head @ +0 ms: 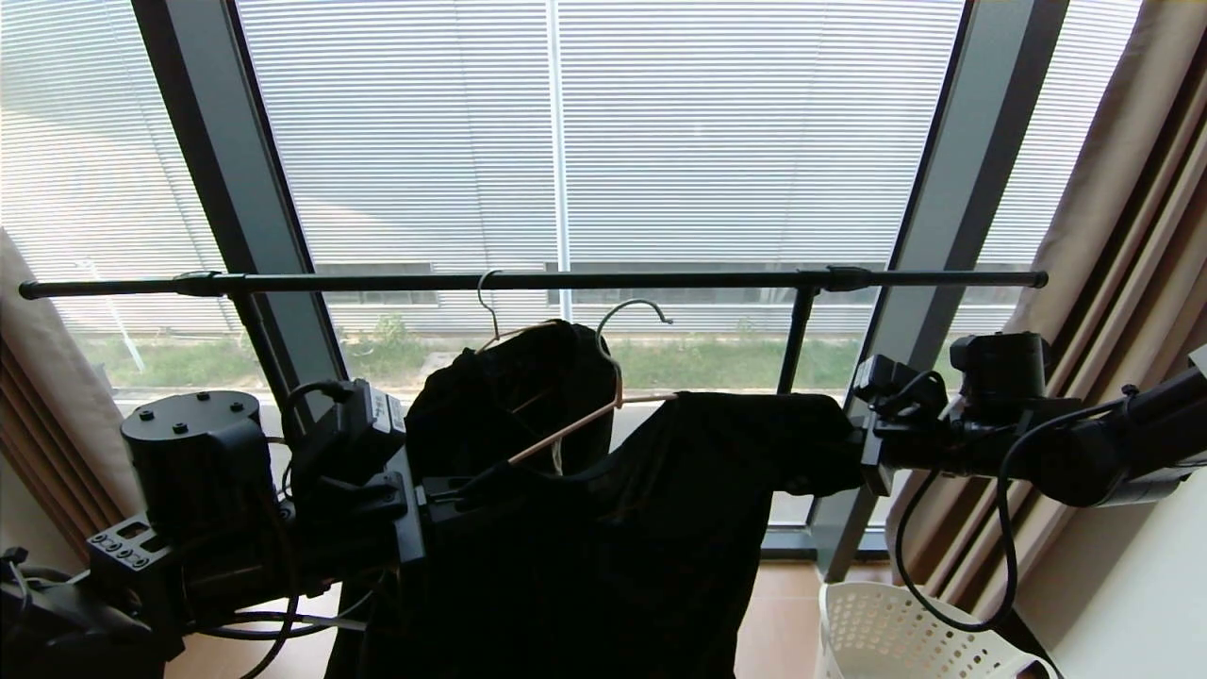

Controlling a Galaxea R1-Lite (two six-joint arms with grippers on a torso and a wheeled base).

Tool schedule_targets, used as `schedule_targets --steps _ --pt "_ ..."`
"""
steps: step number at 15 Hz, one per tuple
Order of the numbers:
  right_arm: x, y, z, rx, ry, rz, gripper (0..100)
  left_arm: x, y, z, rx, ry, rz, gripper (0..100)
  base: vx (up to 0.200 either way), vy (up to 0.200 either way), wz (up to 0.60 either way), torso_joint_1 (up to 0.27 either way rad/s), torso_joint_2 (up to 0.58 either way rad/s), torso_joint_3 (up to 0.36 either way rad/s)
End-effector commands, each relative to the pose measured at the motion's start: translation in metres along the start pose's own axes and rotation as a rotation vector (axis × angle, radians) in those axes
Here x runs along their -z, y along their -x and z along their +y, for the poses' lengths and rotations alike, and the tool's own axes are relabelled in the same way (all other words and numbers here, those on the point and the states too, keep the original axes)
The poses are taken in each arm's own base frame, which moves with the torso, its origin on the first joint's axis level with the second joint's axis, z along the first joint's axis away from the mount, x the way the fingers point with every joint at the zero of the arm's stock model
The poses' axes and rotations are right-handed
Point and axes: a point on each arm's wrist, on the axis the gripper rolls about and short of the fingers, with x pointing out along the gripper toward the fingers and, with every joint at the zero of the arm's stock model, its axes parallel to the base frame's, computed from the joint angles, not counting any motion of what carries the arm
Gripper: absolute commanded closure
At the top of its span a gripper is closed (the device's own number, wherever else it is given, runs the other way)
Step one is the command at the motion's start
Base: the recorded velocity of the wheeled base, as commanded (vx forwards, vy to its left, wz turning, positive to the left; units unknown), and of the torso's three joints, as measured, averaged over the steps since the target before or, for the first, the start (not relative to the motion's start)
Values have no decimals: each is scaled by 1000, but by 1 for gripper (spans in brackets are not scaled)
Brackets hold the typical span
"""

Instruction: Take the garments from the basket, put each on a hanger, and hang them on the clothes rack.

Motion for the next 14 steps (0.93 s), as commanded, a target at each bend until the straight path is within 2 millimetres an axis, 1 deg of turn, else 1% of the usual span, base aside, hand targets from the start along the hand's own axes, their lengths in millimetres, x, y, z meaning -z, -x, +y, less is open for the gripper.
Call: schedule_targets --steps 1,3,8,14 --pt "3 0 -2 4 -5 3 100 -1 1 0 -2 -3 -2 100 0 0 0 0 0 0" --pt "7 0 -7 15 -12 7 100 -1 2 1 -7 -4 -4 100 0 0 0 0 0 0" --pt "9 4 -14 39 -14 6 100 -2 4 4 -25 -9 -12 100 0 0 0 0 0 0" --pt "15 4 -19 47 -26 15 100 -3 7 7 -40 -17 -20 100 0 0 0 0 0 0"
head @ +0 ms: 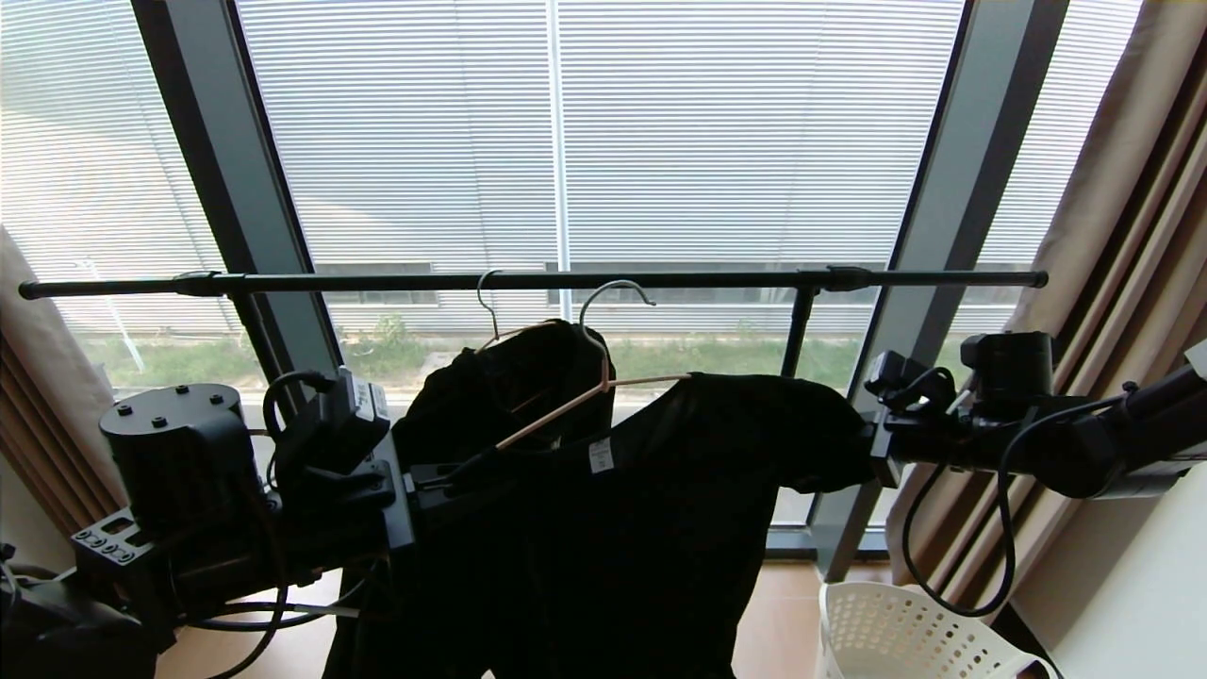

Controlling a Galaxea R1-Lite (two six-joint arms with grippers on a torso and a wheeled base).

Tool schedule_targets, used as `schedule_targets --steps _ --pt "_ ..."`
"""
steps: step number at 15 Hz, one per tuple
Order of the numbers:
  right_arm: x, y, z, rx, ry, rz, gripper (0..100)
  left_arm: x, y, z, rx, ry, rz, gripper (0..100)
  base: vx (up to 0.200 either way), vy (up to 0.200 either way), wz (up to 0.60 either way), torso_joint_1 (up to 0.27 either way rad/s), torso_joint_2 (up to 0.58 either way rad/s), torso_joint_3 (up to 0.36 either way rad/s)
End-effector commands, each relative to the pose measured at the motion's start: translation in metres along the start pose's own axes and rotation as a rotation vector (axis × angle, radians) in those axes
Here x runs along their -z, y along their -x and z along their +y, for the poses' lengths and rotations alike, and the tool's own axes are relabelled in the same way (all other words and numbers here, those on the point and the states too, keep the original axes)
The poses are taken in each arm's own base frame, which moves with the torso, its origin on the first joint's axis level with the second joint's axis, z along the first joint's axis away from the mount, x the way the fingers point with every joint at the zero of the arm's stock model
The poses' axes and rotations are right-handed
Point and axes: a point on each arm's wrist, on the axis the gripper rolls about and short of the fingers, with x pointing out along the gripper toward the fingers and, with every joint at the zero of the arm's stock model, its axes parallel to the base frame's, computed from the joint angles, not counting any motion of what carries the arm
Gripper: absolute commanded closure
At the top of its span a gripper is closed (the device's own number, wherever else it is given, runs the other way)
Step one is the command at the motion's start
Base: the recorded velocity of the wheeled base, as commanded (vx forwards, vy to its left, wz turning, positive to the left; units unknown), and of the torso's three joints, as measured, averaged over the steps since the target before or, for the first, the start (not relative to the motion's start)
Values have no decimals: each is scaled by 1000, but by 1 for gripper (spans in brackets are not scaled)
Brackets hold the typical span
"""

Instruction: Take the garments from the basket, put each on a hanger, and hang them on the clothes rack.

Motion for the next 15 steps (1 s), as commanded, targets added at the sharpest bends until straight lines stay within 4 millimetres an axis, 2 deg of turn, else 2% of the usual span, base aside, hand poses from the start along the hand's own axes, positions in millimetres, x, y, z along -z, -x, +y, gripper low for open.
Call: schedule_targets --steps 1,8,14,15 --pt "2 0 -3 5 -3 1 100 0 1 1 -4 0 0 100 0 0 0 0 0 0" --pt "7 2 -9 22 -10 5 100 0 1 1 -6 -1 -1 100 0 0 0 0 0 0" --pt "4 2 -4 5 -31 -6 100 1 1 3 -10 4 1 100 0 0 0 0 0 0" --pt "4 2 -3 8 -25 -9 0 1 1 4 -17 5 1 100 0 0 0 0 0 0"
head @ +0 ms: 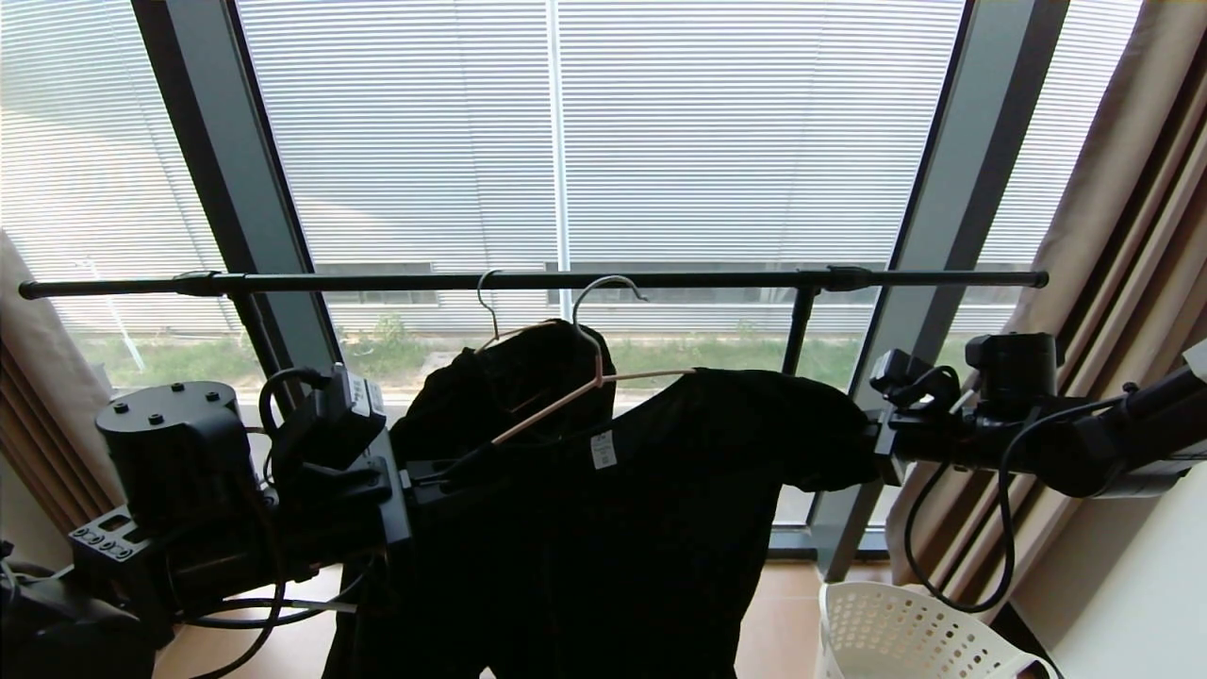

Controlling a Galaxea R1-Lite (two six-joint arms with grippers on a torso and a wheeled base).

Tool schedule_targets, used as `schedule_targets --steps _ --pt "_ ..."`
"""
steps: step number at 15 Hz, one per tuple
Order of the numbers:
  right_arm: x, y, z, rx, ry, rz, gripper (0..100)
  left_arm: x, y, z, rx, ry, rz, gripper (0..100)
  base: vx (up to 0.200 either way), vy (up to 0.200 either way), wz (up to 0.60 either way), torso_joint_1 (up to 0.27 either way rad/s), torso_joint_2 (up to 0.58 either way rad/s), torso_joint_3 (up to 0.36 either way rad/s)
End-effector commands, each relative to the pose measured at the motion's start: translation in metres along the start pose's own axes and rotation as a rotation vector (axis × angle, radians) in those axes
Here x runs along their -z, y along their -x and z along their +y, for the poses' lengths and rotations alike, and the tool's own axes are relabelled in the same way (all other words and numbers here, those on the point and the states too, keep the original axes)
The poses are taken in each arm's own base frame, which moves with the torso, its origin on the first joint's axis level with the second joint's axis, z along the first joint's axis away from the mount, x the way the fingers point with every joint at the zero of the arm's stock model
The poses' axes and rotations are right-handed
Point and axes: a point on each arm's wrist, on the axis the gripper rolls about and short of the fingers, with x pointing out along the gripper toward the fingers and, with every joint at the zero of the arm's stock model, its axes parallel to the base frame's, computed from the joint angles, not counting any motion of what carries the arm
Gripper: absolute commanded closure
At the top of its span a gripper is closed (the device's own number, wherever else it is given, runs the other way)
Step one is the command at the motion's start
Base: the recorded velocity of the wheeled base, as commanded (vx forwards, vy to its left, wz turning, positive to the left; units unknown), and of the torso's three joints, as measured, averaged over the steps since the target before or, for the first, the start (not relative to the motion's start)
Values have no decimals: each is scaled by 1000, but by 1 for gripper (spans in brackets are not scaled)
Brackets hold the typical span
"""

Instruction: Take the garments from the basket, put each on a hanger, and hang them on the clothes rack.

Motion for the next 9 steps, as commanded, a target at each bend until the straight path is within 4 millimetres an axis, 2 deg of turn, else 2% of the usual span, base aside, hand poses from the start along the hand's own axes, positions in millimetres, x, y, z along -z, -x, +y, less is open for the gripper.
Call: schedule_targets --steps 1,6,9 --pt "-4 3 1 5 0 -5 0 0 0 2 -5 9 -1 100 0 0 0 0 0 0" --pt "-26 9 15 0 44 -41 0 2 -3 12 -43 40 5 100 0 0 0 0 0 0" --pt "-49 11 27 -18 18 -79 0 1 -6 13 -76 64 11 100 0 0 0 0 0 0"
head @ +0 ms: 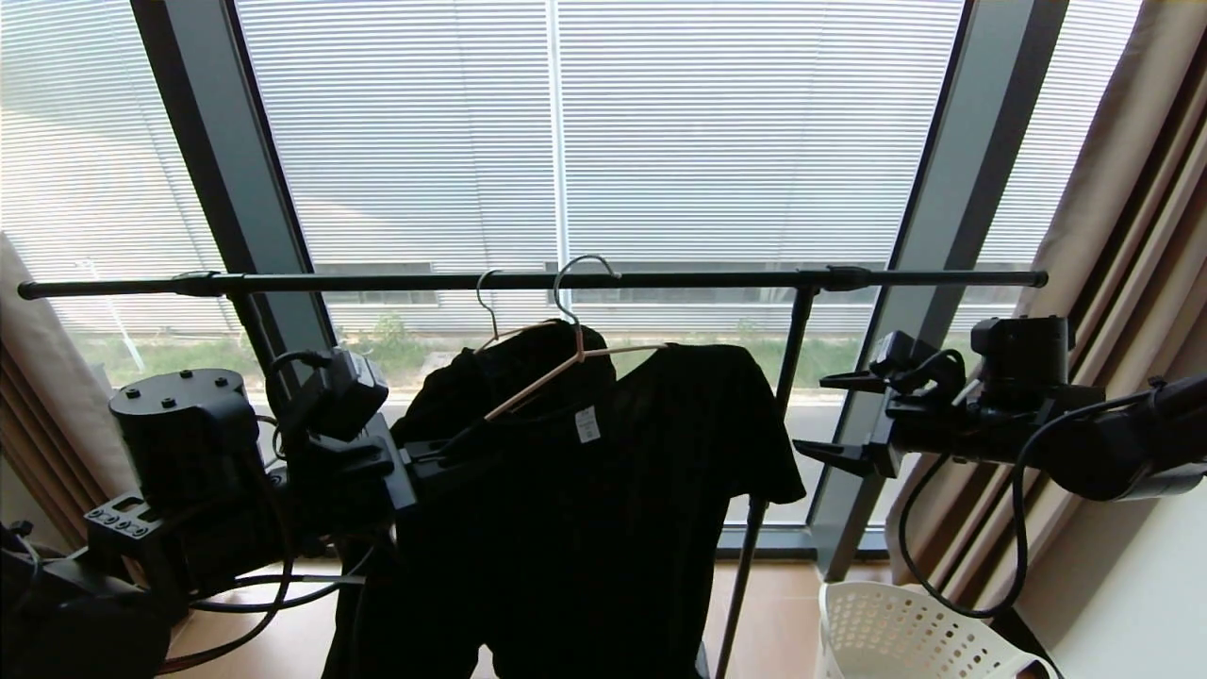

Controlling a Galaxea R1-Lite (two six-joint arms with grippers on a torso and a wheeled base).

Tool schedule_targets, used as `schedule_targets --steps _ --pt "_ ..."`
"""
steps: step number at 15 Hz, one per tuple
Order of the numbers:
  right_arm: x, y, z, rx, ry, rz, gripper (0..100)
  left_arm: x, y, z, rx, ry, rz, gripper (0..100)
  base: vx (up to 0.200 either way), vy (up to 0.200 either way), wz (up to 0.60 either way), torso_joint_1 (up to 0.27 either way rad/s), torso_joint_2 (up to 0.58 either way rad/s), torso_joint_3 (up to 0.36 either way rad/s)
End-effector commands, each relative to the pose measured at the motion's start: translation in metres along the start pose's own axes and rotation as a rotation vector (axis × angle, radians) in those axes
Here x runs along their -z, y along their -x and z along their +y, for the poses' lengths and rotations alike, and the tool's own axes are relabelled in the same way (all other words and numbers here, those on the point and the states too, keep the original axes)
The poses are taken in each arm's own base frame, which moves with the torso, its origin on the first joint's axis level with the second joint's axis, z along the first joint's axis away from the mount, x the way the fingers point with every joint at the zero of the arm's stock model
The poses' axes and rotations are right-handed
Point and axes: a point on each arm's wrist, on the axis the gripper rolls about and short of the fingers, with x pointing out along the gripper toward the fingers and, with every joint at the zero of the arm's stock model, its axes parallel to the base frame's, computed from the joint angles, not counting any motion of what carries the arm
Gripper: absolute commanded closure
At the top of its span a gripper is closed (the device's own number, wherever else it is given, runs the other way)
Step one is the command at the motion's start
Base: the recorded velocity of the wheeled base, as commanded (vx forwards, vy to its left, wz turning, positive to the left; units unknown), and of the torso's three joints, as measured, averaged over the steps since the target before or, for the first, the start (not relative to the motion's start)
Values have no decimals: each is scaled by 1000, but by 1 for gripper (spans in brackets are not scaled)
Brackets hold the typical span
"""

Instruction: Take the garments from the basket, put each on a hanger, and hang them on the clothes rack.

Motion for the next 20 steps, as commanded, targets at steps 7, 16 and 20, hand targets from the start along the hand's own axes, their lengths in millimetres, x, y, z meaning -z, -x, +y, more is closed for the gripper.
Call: schedule_targets --steps 7,16,20 --pt "-65 8 32 106 -81 -51 0 -11 -23 -5 -130 109 41 100 0 0 0 0 0 0" --pt "-94 17 47 210 -100 -82 0 0 -33 -7 -120 150 117 100 0 0 0 0 0 0" --pt "-95 19 46 242 -98 -75 0 4 -62 -21 -180 254 144 100 0 0 0 0 0 0"
